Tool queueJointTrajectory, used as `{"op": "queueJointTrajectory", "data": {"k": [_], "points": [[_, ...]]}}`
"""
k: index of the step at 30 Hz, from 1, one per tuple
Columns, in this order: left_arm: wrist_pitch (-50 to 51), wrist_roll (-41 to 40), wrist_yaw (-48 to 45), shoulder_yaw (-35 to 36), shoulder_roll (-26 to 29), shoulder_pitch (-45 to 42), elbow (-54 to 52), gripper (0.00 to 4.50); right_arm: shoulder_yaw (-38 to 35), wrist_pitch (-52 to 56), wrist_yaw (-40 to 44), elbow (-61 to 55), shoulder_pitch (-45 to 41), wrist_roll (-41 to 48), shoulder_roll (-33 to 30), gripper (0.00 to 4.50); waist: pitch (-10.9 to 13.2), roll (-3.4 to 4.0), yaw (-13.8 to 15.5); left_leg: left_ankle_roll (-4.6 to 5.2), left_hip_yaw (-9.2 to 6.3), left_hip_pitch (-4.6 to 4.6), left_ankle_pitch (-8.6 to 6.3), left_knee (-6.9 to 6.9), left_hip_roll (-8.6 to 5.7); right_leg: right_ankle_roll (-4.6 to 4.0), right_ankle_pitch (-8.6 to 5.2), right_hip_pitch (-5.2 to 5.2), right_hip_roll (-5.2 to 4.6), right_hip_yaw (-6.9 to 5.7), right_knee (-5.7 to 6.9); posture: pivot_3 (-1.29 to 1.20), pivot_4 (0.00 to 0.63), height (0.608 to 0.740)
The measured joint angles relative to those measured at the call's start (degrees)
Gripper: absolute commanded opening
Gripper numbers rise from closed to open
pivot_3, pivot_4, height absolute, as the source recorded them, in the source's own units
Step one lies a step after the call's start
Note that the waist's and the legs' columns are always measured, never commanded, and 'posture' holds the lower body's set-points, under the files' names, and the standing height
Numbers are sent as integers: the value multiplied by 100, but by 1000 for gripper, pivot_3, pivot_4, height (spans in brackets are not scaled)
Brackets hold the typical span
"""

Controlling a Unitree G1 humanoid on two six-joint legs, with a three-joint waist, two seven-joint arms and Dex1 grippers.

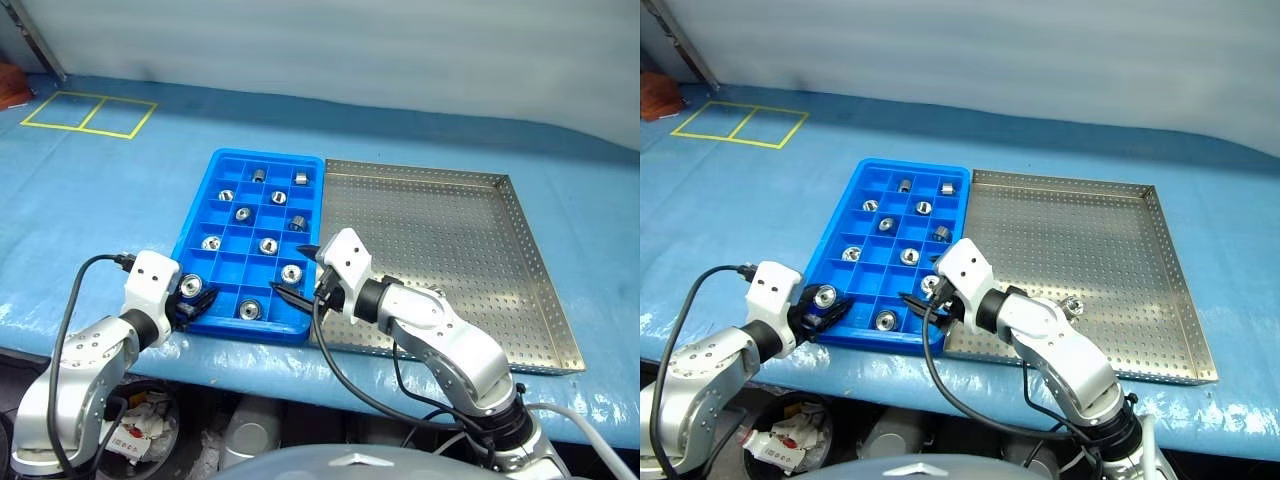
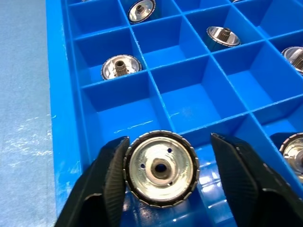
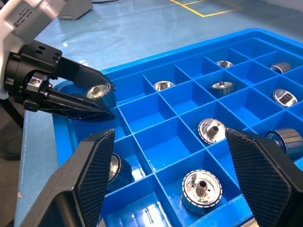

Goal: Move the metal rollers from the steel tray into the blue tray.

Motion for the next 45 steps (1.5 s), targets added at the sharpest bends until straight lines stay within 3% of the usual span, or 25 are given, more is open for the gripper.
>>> {"op": "queueJointTrajectory", "data": {"k": [11, 23, 38, 45], "points": [[-155, -701, -529, -327, 123, -1474, 363, 4463, -360, 85, -513, -515, 538, -58, -43, 3953, 8, -12, -146, -5, -10, -5, 3, -7, -10, -4, -2, 2, 0, -5, -6, 183, 150, 740], [-1294, -451, -1704, -2209, 176, -3262, 2247, 4463, -1538, 415, -1327, -1757, 2151, -194, -250, 3953, 12, -14, -629, -5, -11, -2, 5, -7, -13, 15, -13, 7, 17, 15, 0, -4, 150, 740], [-3143, 681, -2110, -3818, -1680, -4548, 5158, 4463, -1824, 157, -2032, -2180, 3406, -367, 160, 3953, 11, -16, -955, -3, 4, 1, 4, 13, -15, 34, -4, 8, 44, 44, 4, -140, 150, 740], [-3999, 1183, -2451, -4165, -2309, -5048, 6437, 4463, -1662, -415, -2073, -2181, 4128, -323, -81, 3953, 10, -16, -1134, -1, 10, 3, 3, 13, -15, 35, -4, 6, 46, 50, 5, -196, 150, 740]]}}
